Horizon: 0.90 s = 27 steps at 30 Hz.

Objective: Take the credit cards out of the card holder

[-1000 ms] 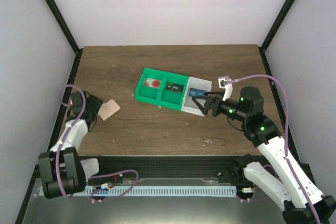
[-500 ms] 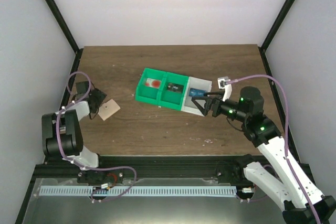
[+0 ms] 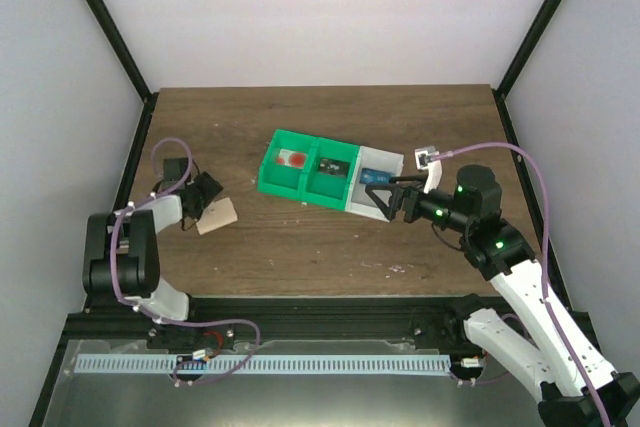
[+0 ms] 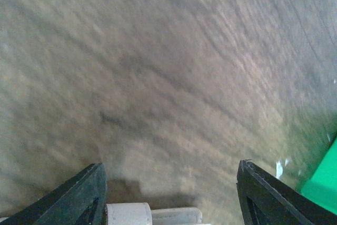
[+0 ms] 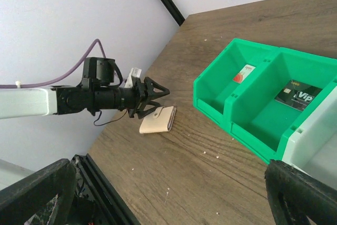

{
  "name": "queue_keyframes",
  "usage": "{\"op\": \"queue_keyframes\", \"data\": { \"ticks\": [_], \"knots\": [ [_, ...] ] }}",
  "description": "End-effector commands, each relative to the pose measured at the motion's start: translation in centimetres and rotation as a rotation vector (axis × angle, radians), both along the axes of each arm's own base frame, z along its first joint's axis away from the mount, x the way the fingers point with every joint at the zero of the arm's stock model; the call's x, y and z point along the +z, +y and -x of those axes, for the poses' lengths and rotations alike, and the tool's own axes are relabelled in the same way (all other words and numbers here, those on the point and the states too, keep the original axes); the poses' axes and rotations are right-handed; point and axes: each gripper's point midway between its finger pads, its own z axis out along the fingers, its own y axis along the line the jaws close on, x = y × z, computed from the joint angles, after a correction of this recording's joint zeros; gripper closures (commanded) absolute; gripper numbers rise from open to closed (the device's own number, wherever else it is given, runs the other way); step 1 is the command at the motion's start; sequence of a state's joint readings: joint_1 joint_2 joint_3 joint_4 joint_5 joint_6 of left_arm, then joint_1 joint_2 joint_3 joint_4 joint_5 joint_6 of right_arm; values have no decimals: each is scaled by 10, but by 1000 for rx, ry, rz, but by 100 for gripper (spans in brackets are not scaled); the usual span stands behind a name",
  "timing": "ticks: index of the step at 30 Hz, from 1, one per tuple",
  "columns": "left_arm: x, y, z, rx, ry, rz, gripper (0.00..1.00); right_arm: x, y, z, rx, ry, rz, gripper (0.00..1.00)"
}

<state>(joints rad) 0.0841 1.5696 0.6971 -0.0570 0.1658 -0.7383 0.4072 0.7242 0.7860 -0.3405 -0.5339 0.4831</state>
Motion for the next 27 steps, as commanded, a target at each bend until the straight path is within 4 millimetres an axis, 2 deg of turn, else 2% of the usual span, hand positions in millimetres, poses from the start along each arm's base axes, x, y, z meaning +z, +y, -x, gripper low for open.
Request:
{"op": "queue_keyframes", "data": {
  "ticks": [1,6,9,11,15,18,20,23,27],
  "knots": [
    [-4,-25,29,-19,47,61,30,-5,-1,2,2,-1,22,0],
    [10,-44,53,-7,9,137,32,-9,2,1,17,19,18,0],
    [39,-42,57,-2,-68,101,34,-12,5,3,38,23,16,0],
    [48,-38,59,-5,-98,63,35,-18,6,2,34,50,10,0],
    [34,-19,71,-27,-8,-93,30,-33,11,-1,36,146,-23,4],
    [22,-18,71,-56,16,-124,22,-39,13,-1,46,169,-37,7],
    [17,-16,66,-65,15,-140,20,-40,12,-2,37,169,-34,7],
    [10,-24,58,-118,7,-126,20,-37,13,-2,43,157,-30,8],
    [-2,-40,61,-170,38,-53,21,-35,13,0,51,149,-20,8]
  ]
}}
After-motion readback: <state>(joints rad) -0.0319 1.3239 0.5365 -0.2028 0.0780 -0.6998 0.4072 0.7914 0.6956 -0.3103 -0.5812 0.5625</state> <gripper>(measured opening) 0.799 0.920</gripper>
